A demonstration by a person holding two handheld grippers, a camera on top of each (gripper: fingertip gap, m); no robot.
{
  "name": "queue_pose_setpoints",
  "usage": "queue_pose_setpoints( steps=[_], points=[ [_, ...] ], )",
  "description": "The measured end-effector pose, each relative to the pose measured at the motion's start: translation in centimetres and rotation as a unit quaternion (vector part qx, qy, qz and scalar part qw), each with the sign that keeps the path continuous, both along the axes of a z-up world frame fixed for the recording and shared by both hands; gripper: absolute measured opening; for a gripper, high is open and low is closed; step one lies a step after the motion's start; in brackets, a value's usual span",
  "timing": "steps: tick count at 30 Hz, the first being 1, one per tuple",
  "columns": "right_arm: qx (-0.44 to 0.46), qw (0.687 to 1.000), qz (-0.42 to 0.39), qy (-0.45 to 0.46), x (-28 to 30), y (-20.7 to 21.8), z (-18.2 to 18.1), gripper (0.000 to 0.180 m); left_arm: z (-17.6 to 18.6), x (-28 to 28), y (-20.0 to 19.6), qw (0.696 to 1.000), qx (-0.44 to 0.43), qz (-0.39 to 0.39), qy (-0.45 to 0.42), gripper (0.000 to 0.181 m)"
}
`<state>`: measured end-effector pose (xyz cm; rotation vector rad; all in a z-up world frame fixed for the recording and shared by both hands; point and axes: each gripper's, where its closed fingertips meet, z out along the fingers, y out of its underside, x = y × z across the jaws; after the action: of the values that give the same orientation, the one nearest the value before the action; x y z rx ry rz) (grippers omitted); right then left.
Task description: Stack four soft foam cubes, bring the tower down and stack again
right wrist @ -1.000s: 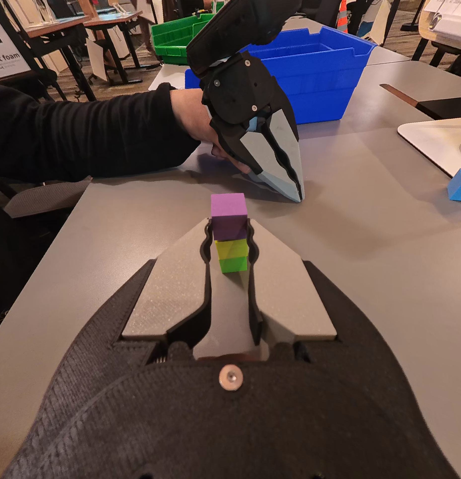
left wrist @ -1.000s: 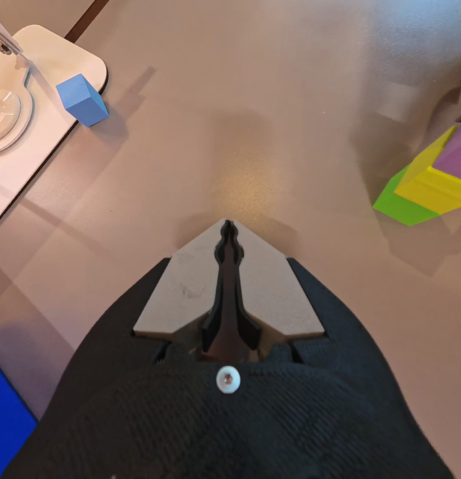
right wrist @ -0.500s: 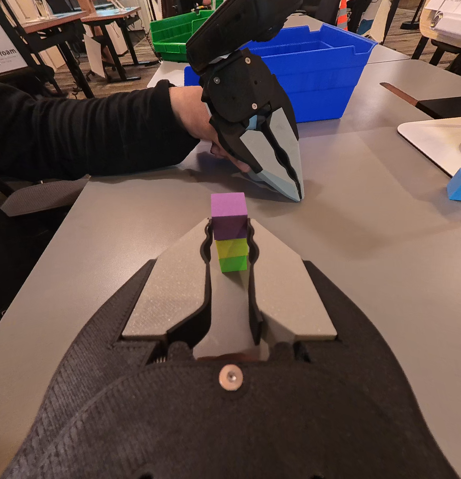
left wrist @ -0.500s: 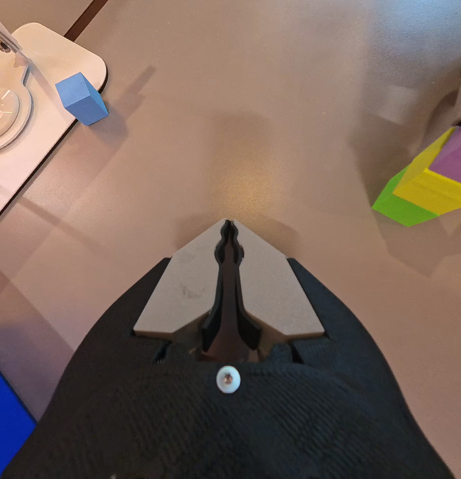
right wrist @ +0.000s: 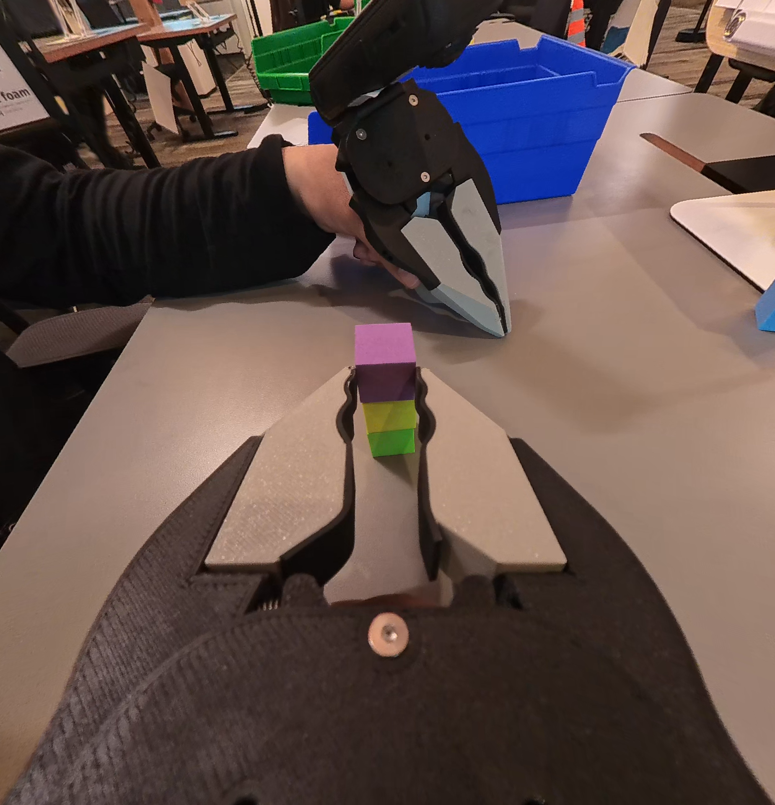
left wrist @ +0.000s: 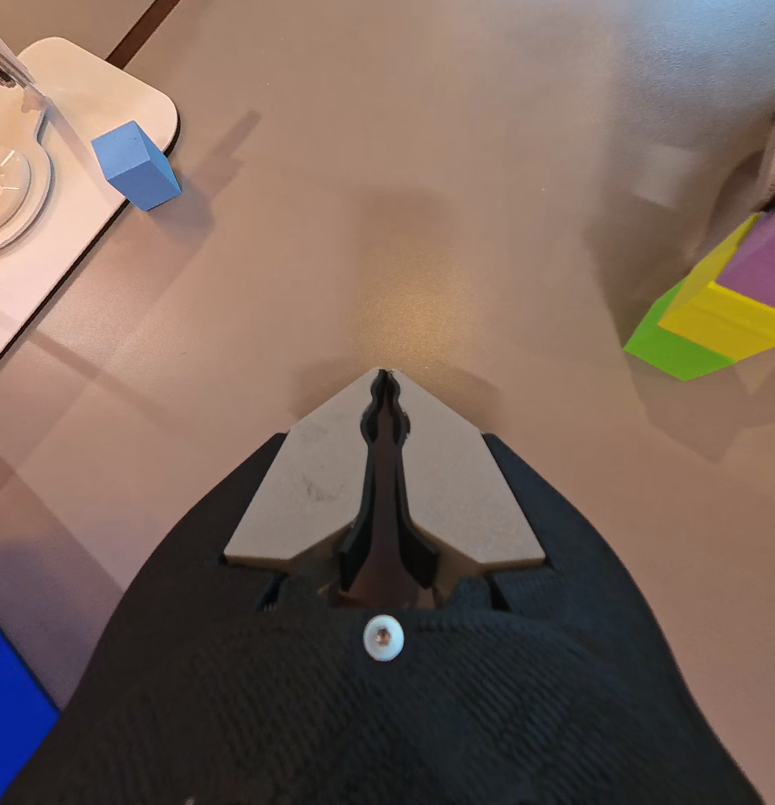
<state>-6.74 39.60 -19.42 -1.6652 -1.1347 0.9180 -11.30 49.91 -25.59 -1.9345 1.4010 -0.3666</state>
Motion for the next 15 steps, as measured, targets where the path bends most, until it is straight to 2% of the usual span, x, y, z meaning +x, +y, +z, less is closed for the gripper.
queue_pose_setpoints(
  steps=[7,15],
  points=[
    [-0.003,1.0,0.002,0.0,-0.01,-0.04,0.0,0.024,0.0,-0.01,-0.02,1.0,0.0,0.0,0.0,0.0],
    [-0.008,1.0,-0.001,0.005,0.06,0.09,0.1,0.033,-0.01,-0.03,-0.04,1.0,-0.001,0.0,0.0,0.0]
  ],
)
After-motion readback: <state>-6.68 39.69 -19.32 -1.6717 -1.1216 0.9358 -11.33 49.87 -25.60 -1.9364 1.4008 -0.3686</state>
